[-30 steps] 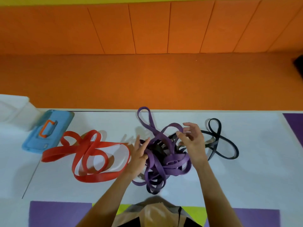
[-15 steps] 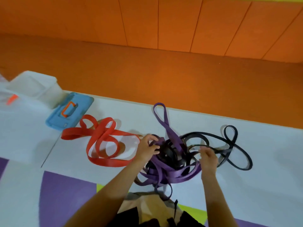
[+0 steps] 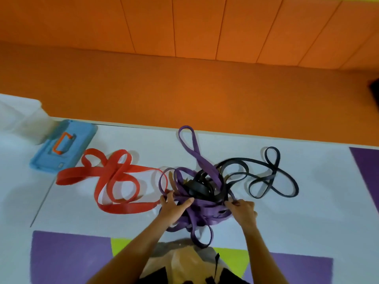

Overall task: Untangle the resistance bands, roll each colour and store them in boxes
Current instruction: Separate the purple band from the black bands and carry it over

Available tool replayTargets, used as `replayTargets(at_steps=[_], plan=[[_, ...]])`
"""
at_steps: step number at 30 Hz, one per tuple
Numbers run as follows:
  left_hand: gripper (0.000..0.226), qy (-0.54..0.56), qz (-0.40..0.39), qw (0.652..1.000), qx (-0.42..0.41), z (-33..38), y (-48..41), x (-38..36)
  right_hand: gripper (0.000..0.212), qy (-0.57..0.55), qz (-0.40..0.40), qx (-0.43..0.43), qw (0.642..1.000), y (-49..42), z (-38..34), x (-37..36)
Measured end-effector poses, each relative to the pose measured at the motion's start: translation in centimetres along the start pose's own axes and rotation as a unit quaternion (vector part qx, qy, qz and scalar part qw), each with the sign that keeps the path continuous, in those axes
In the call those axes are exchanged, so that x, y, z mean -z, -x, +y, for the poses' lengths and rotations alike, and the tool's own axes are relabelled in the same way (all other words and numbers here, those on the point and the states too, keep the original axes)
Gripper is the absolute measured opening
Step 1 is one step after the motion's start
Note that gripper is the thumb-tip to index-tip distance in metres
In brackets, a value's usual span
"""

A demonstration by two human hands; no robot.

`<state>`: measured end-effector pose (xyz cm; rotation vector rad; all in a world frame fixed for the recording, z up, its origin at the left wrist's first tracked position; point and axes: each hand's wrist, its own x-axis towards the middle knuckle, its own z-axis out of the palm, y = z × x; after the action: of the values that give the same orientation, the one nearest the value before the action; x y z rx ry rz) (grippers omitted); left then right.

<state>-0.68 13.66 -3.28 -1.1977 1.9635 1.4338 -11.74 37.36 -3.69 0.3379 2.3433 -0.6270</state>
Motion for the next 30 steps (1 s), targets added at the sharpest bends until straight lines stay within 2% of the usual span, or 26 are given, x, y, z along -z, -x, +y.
replayTargets(at_steps=[2,4,5,7,9,10,12,15,16,18,21,24,27,28,30], plan=[[0.124,0.009,0.025,1.000,-0.007,-0.3,0.2,-0.9,0.042,0.004,0.039,-0.015,0.999,1.6,0.6,-1.0],[0.127,0.044,0.044,0.998,-0.015,-0.5,0.4,-1.4,0.024,-0.017,0.085,0.017,0.996,2.8,1.6,-1.9],[0.121,0.059,0.052,0.997,-0.022,-0.4,0.5,-1.5,0.012,-0.059,0.091,0.043,0.993,3.4,2.2,-2.2],[0.096,0.084,0.073,0.993,-0.032,-0.4,0.6,-1.8,0.024,-0.152,0.083,0.055,0.983,4.7,2.9,-3.0],[0.069,0.106,0.090,0.990,-0.025,-0.6,0.5,-2.0,0.009,-0.235,0.053,0.020,0.970,6.2,2.9,-3.3],[0.059,0.115,0.093,0.989,-0.016,-0.9,0.3,-2.1,0.008,-0.285,0.025,-0.008,0.958,6.8,2.8,-3.7],[0.049,0.125,0.101,0.987,-0.007,-1.5,0.2,-2.2,0.024,-0.365,-0.012,-0.037,0.930,7.6,2.5,-4.5],[0.055,0.153,0.104,0.983,0.001,-1.8,0.2,-2.6,0.049,-0.414,-0.005,-0.022,0.910,8.8,2.2,-4.7],[0.058,0.161,0.103,0.982,0.008,-1.8,0.2,-2.8,0.054,-0.410,-0.004,-0.003,0.912,9.2,2.2,-4.6],[0.060,0.168,0.109,0.980,0.020,-1.6,0.1,-3.1,0.052,-0.388,-0.005,0.047,0.921,9.7,2.3,-4.5],[0.066,0.159,0.124,0.979,0.037,-1.0,-0.3,-3.3,0.034,-0.308,0.014,0.116,0.944,9.7,2.6,-4.1],[0.076,0.144,0.124,0.979,0.072,0.0,-0.4,-2.9,0.018,-0.207,0.066,0.125,0.968,8.5,2.6,-2.9],[0.056,0.145,0.158,0.975,0.053,-0.4,-0.7,-2.5,0.020,-0.091,0.108,0.106,0.984,6.6,1.7,-2.1],[0.051,0.146,0.173,0.973,0.045,-0.8,-0.5,-2.5,0.023,-0.084,0.126,0.126,0.980,6.1,1.1,-1.8],[0.043,0.150,0.198,0.968,0.035,-1.4,-0.1,-2.6,0.028,-0.089,0.154,0.233,0.956,5.2,-0.7,-1.2]])
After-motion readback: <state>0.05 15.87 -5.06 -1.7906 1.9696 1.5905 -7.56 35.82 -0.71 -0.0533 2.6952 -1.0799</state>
